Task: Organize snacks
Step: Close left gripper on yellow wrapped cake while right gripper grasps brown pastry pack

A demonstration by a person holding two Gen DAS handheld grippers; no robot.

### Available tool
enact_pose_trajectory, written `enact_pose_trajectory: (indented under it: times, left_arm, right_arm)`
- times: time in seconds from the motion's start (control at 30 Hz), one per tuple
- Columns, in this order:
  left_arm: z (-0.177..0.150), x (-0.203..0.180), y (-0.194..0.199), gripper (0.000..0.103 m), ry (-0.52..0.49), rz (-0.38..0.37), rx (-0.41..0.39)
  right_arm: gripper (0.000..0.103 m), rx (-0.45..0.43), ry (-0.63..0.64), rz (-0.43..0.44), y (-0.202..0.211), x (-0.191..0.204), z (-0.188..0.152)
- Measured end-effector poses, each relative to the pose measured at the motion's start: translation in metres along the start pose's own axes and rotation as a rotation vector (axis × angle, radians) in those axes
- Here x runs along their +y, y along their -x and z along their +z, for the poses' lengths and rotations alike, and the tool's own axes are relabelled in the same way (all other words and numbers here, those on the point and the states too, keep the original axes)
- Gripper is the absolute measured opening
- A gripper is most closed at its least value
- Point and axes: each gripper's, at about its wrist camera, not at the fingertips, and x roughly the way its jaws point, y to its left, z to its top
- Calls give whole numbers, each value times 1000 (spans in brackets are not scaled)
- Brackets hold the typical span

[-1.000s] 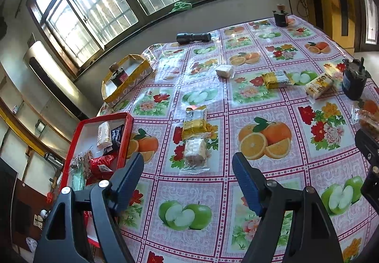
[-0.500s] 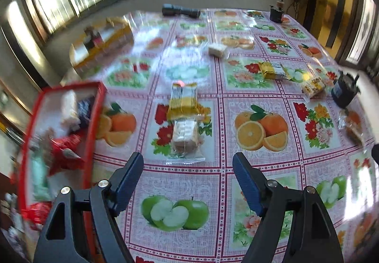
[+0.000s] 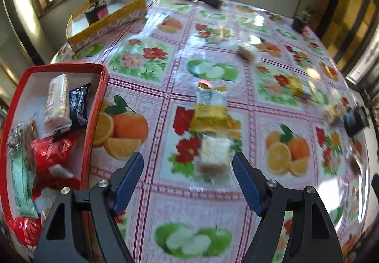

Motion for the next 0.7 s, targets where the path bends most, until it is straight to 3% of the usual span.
enact_pose_trajectory:
  times: [0.27,0.37,0.47,0.63,0.7]
  left_arm:
    - [31,-19,-37,77,-42,63,30]
    - [36,-28,-51,77,-58,89,46]
    - [39,-35,-61,77,-76,87,62]
    - [43,-38,-66,77,-82,64,63]
    - [45,-38,-66,67,-76,37,65]
  right_arm:
    - [90,17,190,16,-18,10,18]
    - [90,18,249,-16,-26,7,26]
    - [90,50,268,-33,-37,0,33]
    - [90,131,327,20,-56,-4,32]
    - [85,150,373,14,-65,-1,30]
